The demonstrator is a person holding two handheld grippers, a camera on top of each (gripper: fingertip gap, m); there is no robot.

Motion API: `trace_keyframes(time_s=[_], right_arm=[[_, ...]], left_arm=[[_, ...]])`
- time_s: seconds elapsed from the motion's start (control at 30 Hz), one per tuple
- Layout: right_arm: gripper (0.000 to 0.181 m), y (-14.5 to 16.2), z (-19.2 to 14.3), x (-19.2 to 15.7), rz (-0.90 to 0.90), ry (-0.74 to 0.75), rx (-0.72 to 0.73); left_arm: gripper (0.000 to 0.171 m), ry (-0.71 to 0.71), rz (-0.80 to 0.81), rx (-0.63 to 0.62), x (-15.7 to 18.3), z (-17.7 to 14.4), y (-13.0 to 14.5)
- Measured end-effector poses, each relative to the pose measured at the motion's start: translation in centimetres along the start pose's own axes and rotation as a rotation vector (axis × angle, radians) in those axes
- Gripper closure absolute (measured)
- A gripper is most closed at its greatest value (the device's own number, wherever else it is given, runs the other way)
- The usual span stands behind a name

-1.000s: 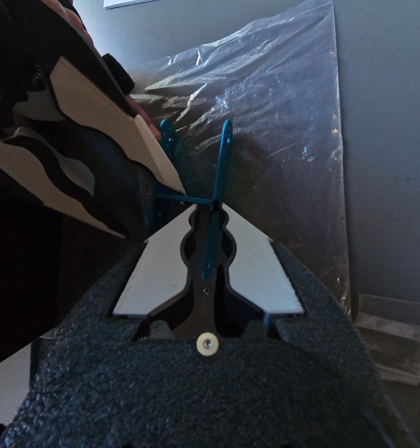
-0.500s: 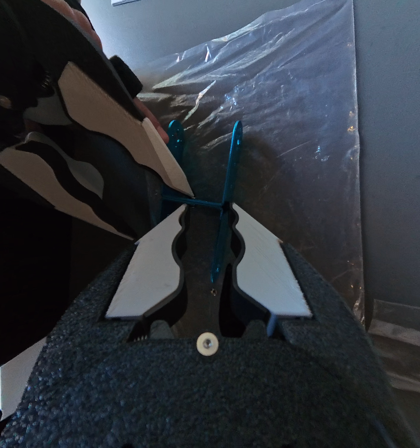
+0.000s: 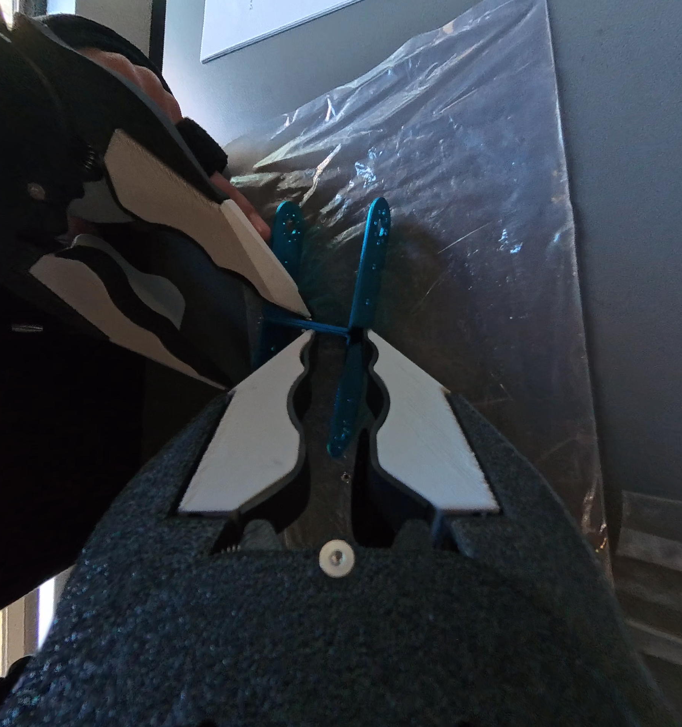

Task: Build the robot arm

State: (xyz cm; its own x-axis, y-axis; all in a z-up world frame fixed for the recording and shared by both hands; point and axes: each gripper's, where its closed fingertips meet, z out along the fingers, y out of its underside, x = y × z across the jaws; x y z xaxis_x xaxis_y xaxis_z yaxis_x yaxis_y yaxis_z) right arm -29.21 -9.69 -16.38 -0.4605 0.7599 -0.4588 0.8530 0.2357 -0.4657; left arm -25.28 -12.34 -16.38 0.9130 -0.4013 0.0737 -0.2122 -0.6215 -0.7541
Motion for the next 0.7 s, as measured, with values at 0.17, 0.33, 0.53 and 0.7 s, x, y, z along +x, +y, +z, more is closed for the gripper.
trace_keyframes(time_s=[0.17,0.33,0.53,0.7], right_arm=[[0.147,0.21,0.10,-0.36,-0.020,-0.006,-0.013],[0.147,0.27,0.51,-0.27,-0.036,0.035,-0.042],[0.150,0.36,0.40,-0.38,-0.014,0.013,-0.040],[0.152,0.27,0.35,-0.31,-0.004,0.003,-0.028]], left_arm=[[0.107,0.002,-0.005,0.004,0.00,0.03,-0.02],[0.107,0.004,0.001,-0.001,0.15,0.07,-0.01],[0.106,0.007,0.004,0.000,0.22,0.09,-0.01],[0.107,0.005,-0.001,0.002,0.14,0.05,-0.01]])
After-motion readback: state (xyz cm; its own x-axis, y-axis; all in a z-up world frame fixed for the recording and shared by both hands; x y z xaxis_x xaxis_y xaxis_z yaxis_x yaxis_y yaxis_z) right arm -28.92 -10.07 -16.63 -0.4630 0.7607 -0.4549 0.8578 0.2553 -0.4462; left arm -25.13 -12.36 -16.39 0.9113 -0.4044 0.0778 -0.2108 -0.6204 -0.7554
